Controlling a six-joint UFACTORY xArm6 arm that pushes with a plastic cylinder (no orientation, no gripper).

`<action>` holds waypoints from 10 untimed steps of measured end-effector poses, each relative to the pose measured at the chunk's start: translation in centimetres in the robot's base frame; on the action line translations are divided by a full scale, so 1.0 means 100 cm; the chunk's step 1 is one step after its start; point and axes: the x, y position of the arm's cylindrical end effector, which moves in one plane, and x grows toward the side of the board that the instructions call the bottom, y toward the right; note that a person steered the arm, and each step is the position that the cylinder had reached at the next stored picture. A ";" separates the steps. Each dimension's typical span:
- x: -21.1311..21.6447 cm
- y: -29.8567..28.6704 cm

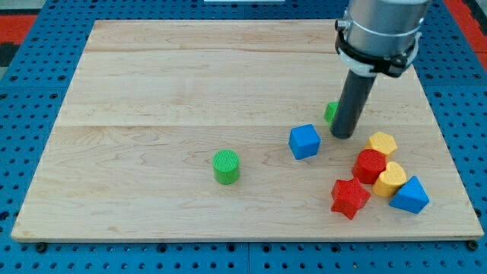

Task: Push the green circle above to the blue triangle

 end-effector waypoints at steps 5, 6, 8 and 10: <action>0.121 -0.031; 0.129 -0.046; 0.115 0.059; 0.167 0.086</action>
